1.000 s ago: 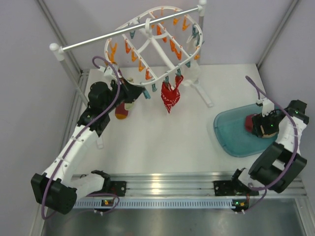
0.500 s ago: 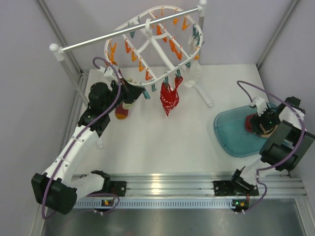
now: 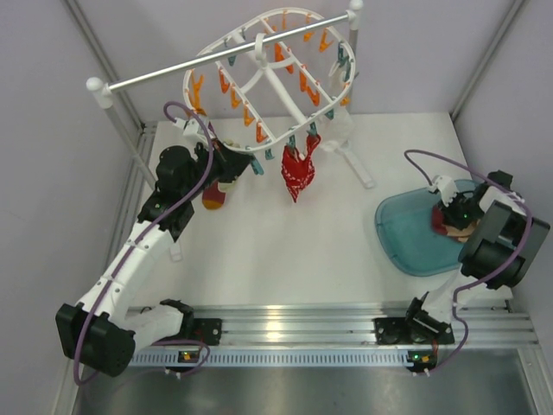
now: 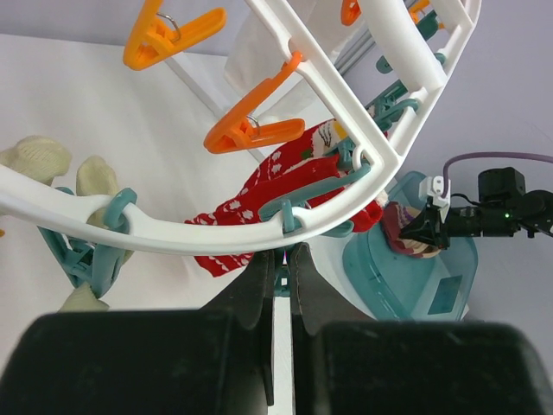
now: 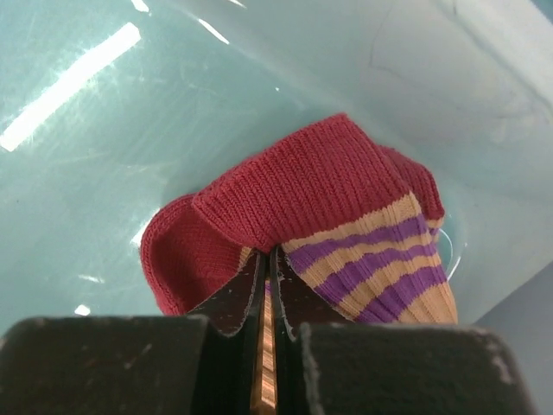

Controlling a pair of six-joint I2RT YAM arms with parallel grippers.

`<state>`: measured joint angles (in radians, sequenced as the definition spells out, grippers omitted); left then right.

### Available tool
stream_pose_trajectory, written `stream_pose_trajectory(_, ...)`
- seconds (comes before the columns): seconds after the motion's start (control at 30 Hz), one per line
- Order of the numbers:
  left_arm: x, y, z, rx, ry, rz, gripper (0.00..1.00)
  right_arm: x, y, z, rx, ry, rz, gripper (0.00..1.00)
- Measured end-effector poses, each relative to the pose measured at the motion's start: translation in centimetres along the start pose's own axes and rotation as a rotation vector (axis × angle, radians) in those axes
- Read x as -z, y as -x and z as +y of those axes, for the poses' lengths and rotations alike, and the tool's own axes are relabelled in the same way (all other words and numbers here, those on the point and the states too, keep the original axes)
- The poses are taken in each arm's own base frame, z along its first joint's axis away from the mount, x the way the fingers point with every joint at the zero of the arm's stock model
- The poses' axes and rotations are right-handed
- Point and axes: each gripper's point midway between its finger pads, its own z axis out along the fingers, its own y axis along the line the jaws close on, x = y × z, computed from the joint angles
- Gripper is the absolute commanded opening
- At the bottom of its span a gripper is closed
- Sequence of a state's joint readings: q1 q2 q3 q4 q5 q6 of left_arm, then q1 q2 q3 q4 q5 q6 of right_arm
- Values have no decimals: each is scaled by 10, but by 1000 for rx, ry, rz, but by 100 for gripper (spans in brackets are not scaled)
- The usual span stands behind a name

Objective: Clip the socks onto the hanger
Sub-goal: Pick up the sock from the bin.

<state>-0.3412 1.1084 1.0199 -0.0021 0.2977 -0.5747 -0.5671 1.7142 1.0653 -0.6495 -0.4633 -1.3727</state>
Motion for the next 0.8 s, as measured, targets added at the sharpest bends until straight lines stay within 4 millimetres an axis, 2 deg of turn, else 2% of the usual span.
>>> stream_pose_trajectory(0.13,0,0,0,-2,-1,0,0,17,-1,-1,-30,-3,-25,0)
stream_pose_trajectory(0.23,0,0,0,-2,-1,0,0,44,7,-17,-46,-43,-65,0)
stream_pose_trajectory(0.33,0,0,0,-2,-1,0,0,75,22,-36,-33,-105,-111,0)
stream_pose_trajectory(0.4,0,0,0,-2,-1,0,0,93,34,-41,-26,-126,-143,0)
stream_pose_trajectory(0.57,0,0,0,-3,-2,1,0,122,57,-37,-51,-110,-231,0)
stream_pose_trajectory(0.67,0,0,0,-3,-2,0,0,146,75,-37,-73,-105,-300,0)
stream_pose_trajectory(0.8,0,0,1,-3,-1,0,0,200,101,-52,-61,-175,-409,0)
